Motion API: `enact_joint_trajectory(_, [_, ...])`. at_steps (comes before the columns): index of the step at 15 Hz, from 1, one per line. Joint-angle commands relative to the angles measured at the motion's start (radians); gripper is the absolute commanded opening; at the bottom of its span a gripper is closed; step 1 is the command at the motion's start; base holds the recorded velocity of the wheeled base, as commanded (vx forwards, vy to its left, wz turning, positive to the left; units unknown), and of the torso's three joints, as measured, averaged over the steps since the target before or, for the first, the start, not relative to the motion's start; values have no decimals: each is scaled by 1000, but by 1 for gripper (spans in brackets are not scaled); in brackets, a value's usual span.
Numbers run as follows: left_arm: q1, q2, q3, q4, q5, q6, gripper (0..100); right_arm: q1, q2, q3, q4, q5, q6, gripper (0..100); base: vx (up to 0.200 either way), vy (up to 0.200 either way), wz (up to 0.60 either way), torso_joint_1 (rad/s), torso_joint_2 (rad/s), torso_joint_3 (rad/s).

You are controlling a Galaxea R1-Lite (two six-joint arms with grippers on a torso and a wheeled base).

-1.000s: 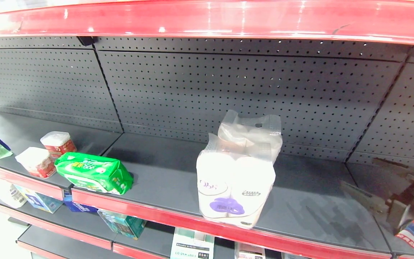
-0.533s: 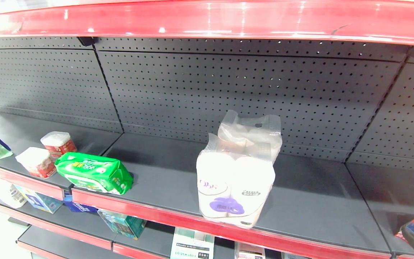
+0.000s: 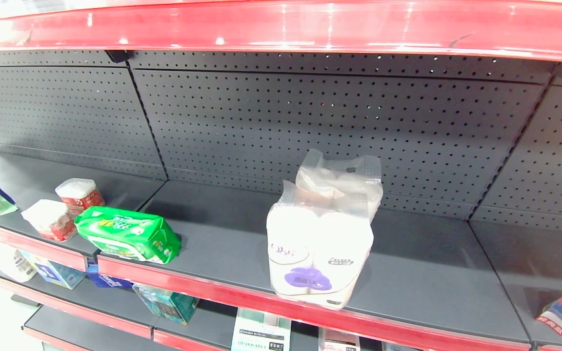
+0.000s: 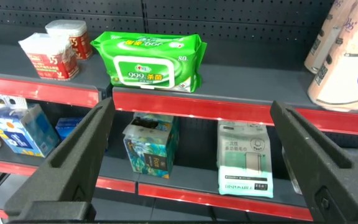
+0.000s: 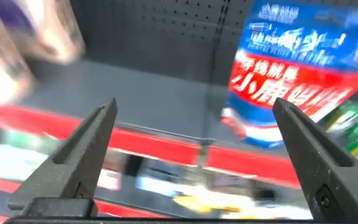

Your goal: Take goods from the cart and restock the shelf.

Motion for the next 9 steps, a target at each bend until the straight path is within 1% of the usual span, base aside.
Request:
enact_joint_trajectory(1, [0, 1, 0, 0, 0, 0, 100, 2, -27, 10, -4, 32, 33, 100, 0, 0, 0, 0, 0, 0])
enact_joint_trajectory(2, [0, 1, 0, 0, 0, 0, 100, 2, -27, 11, -7, 58, 37, 100, 0, 0, 0, 0, 0, 0])
enact_joint_trajectory(3, [0, -1, 0, 0, 0, 0, 100, 1, -27, 14, -9, 107, 27, 100, 0, 0, 0, 0, 0, 0])
enact_joint_trajectory(4, [0, -1, 0, 0, 0, 0, 100, 2, -27, 14, -10, 114, 23, 100, 0, 0, 0, 0, 0, 0])
enact_joint_trajectory(5, [0, 1, 0, 0, 0, 0, 100, 1, -29, 14, -10, 97, 27, 100, 0, 0, 0, 0, 0, 0])
enact_joint_trajectory(7, [0, -1, 0, 0, 0, 0, 100, 1, -32, 17, -16, -38, 56, 100, 0, 0, 0, 0, 0, 0])
enact_joint_trajectory(8, [0, -1, 0, 0, 0, 1, 100, 1, -32, 20, -21, -63, 69, 100, 0, 0, 0, 0, 0, 0])
enact_joint_trajectory(9, [0, -1, 0, 0, 0, 1, 100, 1, -32, 23, -26, -44, 67, 100, 0, 0, 0, 0, 0, 0])
